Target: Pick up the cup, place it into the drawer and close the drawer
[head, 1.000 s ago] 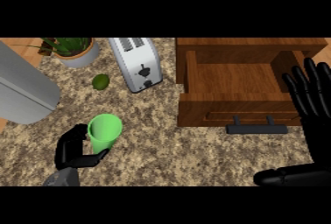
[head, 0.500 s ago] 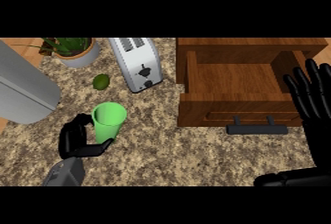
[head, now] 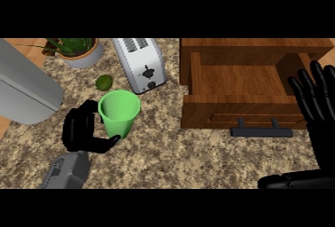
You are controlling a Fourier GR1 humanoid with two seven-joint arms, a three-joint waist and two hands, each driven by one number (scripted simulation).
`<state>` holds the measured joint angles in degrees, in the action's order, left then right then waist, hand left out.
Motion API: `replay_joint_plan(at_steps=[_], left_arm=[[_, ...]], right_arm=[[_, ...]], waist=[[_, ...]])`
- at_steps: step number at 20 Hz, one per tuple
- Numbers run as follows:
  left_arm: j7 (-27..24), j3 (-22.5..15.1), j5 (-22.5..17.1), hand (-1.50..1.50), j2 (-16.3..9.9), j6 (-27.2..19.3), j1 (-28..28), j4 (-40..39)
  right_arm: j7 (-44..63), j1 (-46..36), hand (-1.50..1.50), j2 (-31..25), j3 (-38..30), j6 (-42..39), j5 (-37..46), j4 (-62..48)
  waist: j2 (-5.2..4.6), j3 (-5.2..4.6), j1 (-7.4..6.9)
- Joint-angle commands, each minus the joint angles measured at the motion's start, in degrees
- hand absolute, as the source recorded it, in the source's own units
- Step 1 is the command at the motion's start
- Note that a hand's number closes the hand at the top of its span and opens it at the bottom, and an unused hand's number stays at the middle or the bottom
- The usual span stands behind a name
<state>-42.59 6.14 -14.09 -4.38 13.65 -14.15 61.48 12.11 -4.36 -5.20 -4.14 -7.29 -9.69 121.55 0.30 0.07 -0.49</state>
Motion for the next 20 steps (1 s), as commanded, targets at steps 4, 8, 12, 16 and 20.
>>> replay_joint_plan(at_steps=[4, 8, 12, 16, 20], left_arm=[[16.82, -5.44, -1.59, 1.50, 4.23, -7.14, 0.22, 20.33], [21.84, -5.83, -1.71, 1.50, 4.31, -11.48, -7.40, 20.23], [29.16, -7.69, -2.04, 1.50, 4.34, -18.40, -16.56, 22.42], [31.82, -4.33, -1.87, 1.50, 1.73, -16.26, -20.77, 19.22], [30.18, -10.11, 1.56, 1.50, 4.36, -26.53, -29.13, 12.80]], right_arm=[[-0.11, 0.67, -1.50, -0.62, -1.03, -0.67, -0.73, 0.25], [-3.53, -0.61, -1.50, 1.40, 2.08, -0.18, 2.92, -4.64], [-2.43, -0.96, -1.50, -1.42, -1.69, -1.78, -0.12, -3.69], [-3.19, -1.32, -1.50, -0.64, -1.16, -1.39, 0.17, -3.47], [-0.84, -1.58, -1.50, -1.02, -0.61, -1.40, -0.40, -1.81]], waist=[[-0.06, -0.02, 0.17], [-0.25, -0.05, 0.45], [-0.25, -0.03, 0.80], [-0.30, -0.06, 0.74], [-0.35, -0.06, 1.28]])
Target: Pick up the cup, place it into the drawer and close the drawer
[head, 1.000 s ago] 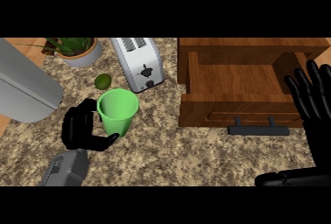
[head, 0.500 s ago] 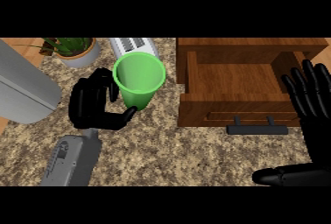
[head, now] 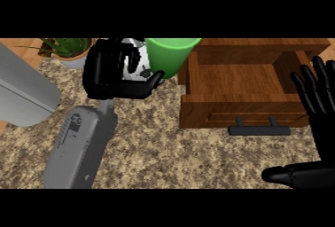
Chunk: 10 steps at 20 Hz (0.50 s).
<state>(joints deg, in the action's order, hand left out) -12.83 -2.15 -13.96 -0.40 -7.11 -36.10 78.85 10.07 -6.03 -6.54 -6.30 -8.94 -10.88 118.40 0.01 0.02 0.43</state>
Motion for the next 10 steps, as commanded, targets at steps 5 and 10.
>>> replay_joint_plan(at_steps=[5, 10], left_arm=[[6.63, 1.41, 2.55, 1.50, -0.14, -4.14, -13.21, -5.51], [5.03, 0.56, 1.93, 1.50, 0.39, -6.01, -19.15, -15.35]], right_arm=[[-2.09, 4.44, -1.50, 1.78, 2.13, 0.03, 1.98, 2.34], [3.16, 4.06, -1.50, -0.48, -0.22, -0.34, -1.42, 6.14]], waist=[[0.02, 0.00, 0.09], [-0.06, -0.01, 0.59]])
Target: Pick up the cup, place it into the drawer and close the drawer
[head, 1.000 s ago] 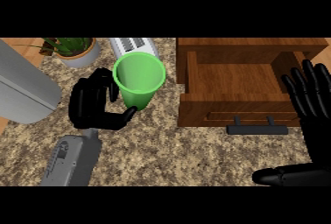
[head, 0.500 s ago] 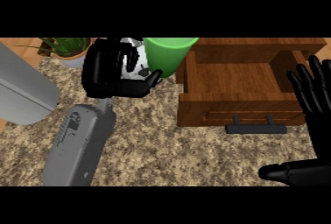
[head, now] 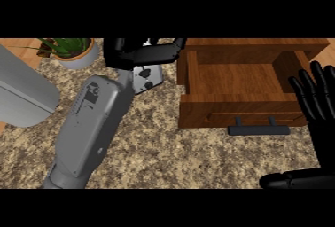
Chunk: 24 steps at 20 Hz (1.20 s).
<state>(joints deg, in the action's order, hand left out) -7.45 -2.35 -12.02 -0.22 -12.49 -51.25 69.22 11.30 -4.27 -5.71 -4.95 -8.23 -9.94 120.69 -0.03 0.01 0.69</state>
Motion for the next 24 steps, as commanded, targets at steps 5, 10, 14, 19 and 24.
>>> replay_joint_plan(at_steps=[5, 10, 14, 19, 24], left_arm=[[-2.73, -2.46, -0.82, 1.50, 0.22, -5.60, -12.41, -16.64], [-6.74, -5.17, -7.08, 1.50, 0.22, -7.74, -17.93, -26.90], [-9.63, -7.69, -9.61, 1.50, 0.22, -8.16, -19.12, -31.41], [-13.41, -13.61, -15.37, 1.50, 0.22, -10.00, -19.17, -37.74], [-13.17, -20.45, -19.65, 1.50, 0.22, -11.13, -20.40, -40.34]], right_arm=[[-1.99, -2.93, -1.50, -0.17, -0.79, -0.23, -0.08, -3.73], [-3.76, 0.67, -1.50, 1.17, 1.93, -1.03, 1.95, -3.00], [-1.90, -0.62, -1.50, 0.35, 0.87, 0.12, 2.21, -2.16], [-1.98, -0.60, -1.50, 1.03, 1.37, 0.14, 1.70, -1.56], [-3.48, -4.32, -1.50, 0.43, 0.01, -0.52, 0.61, -6.21]], waist=[[-0.21, 0.01, 0.54], [-0.37, 0.01, 1.44], [-0.30, 0.00, 1.34], [-0.55, 0.01, 2.43], [-0.74, 0.05, 3.03]])
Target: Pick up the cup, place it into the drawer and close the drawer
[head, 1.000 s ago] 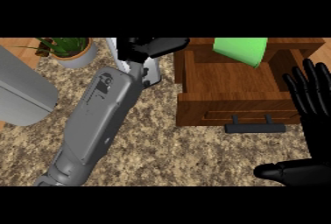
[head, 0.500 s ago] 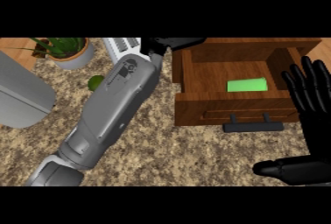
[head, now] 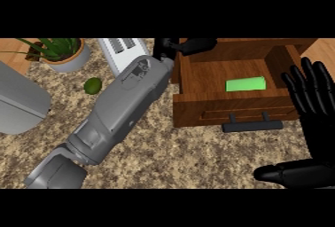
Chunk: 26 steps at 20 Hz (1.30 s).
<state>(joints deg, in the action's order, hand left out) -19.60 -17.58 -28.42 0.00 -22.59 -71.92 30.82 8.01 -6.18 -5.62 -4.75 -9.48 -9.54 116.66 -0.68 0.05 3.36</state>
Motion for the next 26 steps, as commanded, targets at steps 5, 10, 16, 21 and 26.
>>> replay_joint_plan(at_steps=[5, 10, 16, 21, 26], left_arm=[[-0.89, -8.25, -4.32, 1.50, 0.00, -2.55, -3.57, -6.25], [1.26, -13.24, -4.73, 1.50, 0.00, -3.48, -3.70, -8.46], [1.77, -17.36, -5.13, -1.50, 0.00, -5.21, -4.08, -8.60], [-2.65, -15.87, -9.51, -1.50, 0.00, -4.75, -2.40, -7.05], [-7.69, -13.19, -14.04, -1.50, 0.00, -2.18, -2.88, -4.11]], right_arm=[[-0.18, 0.02, -1.50, -0.30, 0.44, -1.78, -1.87, 0.04], [-0.31, -2.14, -1.50, -0.43, 0.15, -1.39, -1.49, -1.72], [-2.68, -2.27, -1.50, -0.22, 0.17, -2.34, -1.52, -4.12], [-0.45, -4.83, -1.50, 1.40, 1.39, -0.56, -2.38, -2.22], [1.49, -4.65, -1.50, -0.53, -1.13, -2.70, -7.21, -2.68]], waist=[[-0.36, 0.04, 1.91], [-0.59, 0.07, 2.86], [-0.69, 0.07, 2.70], [-0.87, 0.01, 3.13], [-0.54, -0.01, 1.58]])
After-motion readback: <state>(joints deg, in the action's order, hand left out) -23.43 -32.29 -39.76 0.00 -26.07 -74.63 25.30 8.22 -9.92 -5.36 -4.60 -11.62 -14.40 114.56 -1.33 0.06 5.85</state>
